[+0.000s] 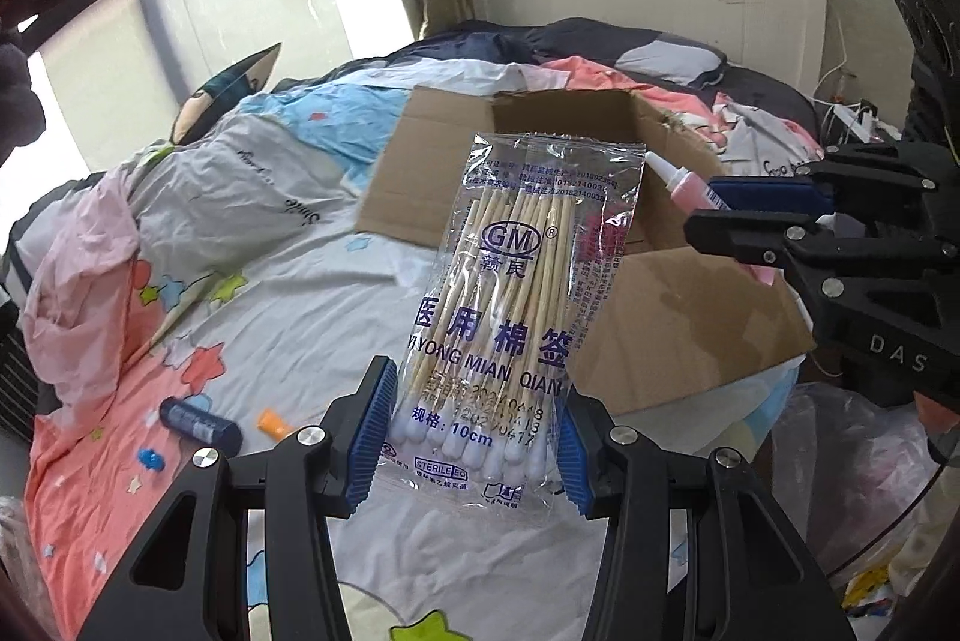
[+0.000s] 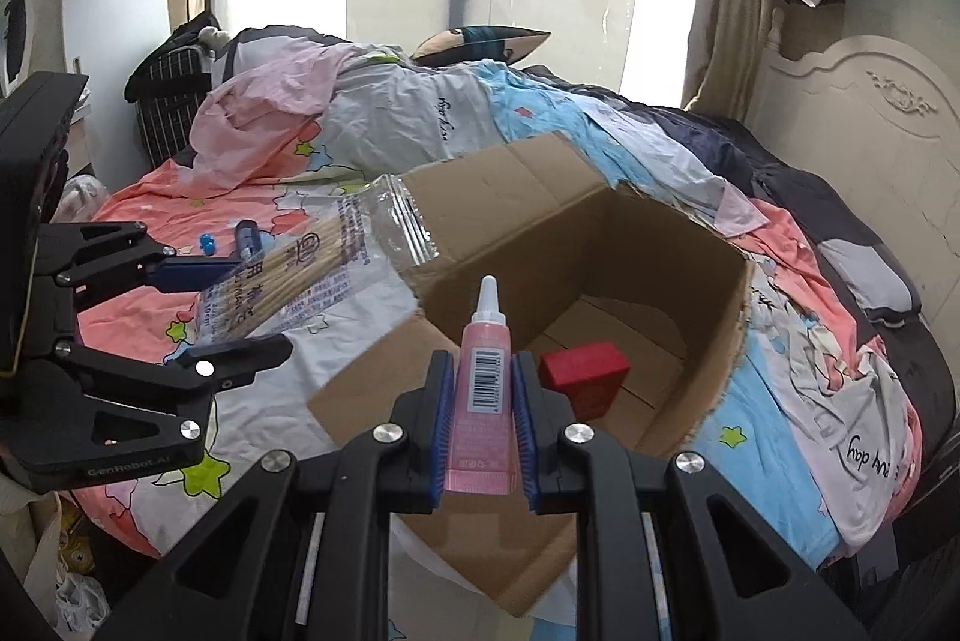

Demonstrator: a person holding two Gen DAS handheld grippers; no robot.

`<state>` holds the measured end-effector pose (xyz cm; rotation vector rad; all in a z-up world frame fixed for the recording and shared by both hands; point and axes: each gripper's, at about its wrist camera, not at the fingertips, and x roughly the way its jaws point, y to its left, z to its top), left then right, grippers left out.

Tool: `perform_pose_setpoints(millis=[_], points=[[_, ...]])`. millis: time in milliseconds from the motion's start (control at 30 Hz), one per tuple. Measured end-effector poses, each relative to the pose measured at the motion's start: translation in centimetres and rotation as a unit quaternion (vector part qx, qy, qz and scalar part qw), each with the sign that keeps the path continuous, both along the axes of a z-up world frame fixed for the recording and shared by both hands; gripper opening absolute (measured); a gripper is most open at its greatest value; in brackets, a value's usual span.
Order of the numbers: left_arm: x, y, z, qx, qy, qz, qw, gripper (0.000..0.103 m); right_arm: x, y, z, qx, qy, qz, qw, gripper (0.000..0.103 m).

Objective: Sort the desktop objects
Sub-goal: 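Carry the swab bag with the left gripper while the right carries the pink tube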

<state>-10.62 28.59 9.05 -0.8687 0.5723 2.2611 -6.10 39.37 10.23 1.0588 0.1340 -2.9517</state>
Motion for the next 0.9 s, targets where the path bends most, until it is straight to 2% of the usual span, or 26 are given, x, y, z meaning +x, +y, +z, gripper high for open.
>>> perform_pose_setpoints(millis=[633, 900], points=[[-0.7, 6.9, -0.1, 0.015, -0.022, -0.032, 0.9991, 0.05, -1.1, 5.0, -1.0, -0.017, 0.0, -0.031, 0.999, 0.018], [-1.8, 9.2, 0.0, 0.036, -0.038, -0.039, 0.9979, 0.05, -1.5, 6.9, -1.5, -0.03, 0.005, -0.04, 0.999, 0.018]])
